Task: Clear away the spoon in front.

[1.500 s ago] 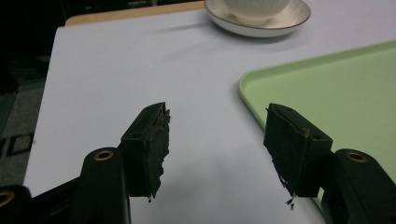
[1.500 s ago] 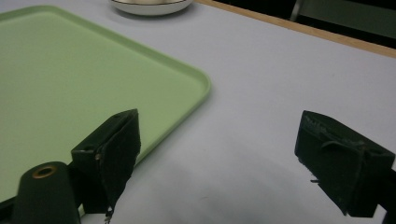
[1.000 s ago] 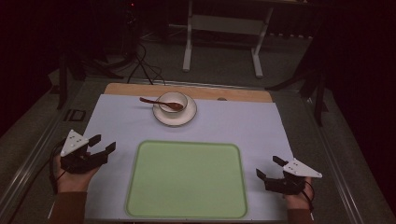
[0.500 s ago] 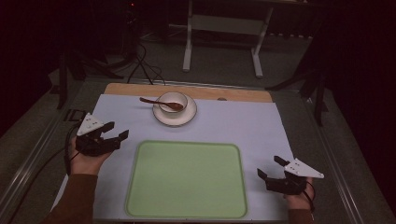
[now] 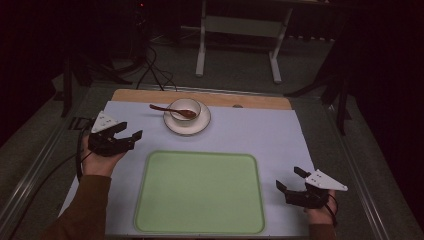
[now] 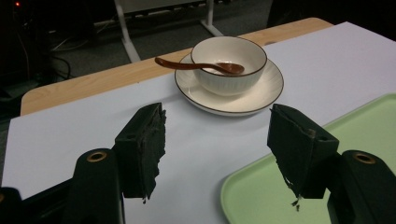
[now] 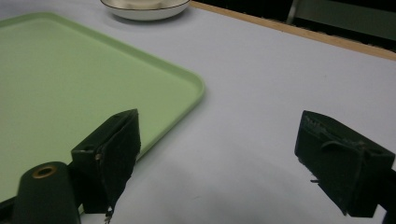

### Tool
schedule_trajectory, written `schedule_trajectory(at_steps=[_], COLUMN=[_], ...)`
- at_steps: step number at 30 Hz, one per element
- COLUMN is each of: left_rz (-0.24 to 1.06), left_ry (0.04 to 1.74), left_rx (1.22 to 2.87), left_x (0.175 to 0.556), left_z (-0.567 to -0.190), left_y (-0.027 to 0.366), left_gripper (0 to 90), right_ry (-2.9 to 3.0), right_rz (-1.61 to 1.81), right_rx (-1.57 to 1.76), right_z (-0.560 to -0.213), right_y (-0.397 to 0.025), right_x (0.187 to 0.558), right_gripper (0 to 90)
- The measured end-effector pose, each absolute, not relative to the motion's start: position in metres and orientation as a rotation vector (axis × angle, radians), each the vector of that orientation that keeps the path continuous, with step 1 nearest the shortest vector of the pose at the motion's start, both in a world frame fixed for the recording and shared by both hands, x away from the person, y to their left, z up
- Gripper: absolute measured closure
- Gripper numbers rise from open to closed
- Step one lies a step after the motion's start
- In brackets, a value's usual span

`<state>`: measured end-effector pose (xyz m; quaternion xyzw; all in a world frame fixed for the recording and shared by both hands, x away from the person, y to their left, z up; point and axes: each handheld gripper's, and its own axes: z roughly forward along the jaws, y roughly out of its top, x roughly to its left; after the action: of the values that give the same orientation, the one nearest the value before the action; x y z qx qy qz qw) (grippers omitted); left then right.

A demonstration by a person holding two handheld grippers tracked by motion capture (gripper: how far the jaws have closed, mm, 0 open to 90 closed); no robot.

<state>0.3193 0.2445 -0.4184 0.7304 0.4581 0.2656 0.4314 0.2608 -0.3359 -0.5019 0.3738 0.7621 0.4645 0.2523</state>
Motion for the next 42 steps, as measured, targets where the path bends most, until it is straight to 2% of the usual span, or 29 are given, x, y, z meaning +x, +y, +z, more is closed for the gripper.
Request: schedule_trajectory(at_steps=[19,36,42], left_rz=[0.655,0.639,0.606], left_ry=[1.160,1.190,1.228], left_rx=[1.811,1.801,1.789], left_x=[0.350,0.380,0.397], left_z=[-0.413,-0.416,-0.422], left_y=[0.240,0.237,0.244], left_gripper=[40.0,37.2,38.6], right_ry=[2.065,2.065,2.064], right_rz=[1.266,1.268,1.268], right_rx=[1.020,1.022,1.025], right_z=[-0.502,-0.502,-0.503], right_y=[-0.338,-0.339,-0.339], right_x=[0.261,0.262,0.262], right_gripper=[14.1,14.1,14.1])
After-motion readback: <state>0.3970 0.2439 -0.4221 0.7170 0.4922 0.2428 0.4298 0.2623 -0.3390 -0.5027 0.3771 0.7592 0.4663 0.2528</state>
